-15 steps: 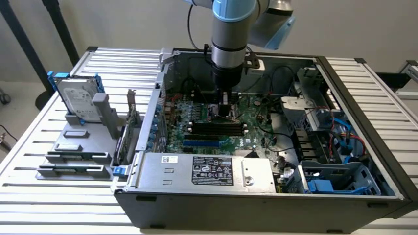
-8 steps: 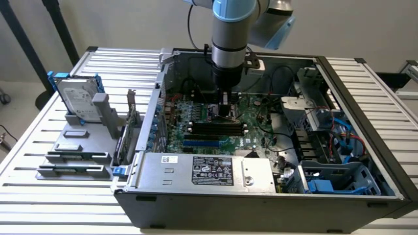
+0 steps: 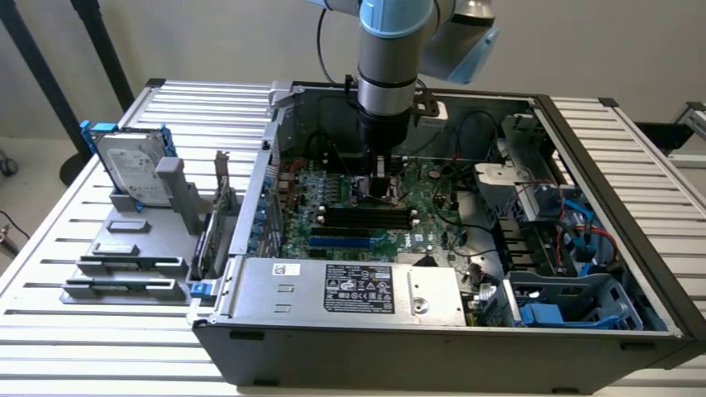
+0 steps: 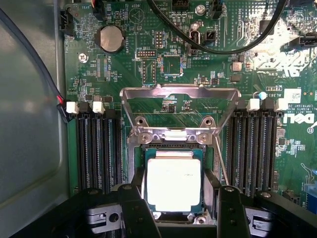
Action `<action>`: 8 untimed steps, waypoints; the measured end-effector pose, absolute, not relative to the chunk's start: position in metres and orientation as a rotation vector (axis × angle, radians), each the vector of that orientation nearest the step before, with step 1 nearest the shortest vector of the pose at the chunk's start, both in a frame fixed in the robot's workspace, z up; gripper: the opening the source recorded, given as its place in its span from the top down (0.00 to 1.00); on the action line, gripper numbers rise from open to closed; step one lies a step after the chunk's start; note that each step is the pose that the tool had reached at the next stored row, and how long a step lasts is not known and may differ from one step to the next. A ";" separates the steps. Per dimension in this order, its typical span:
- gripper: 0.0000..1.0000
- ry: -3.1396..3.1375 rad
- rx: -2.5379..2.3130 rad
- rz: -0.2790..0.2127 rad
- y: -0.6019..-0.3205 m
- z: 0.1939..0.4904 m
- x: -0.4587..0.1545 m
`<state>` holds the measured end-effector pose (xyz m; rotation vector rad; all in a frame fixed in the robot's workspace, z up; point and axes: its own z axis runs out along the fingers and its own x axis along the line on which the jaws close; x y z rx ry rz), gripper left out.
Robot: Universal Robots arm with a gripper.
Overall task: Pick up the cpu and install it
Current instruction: 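Place the cpu into insertion slot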
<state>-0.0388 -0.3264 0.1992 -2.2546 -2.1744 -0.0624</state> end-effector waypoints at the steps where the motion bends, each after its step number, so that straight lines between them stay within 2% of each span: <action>1: 0.45 -2.174 -2.255 -0.063 -0.326 0.199 -0.039; 8: 0.45 -2.175 -2.256 -0.060 -0.325 0.199 -0.039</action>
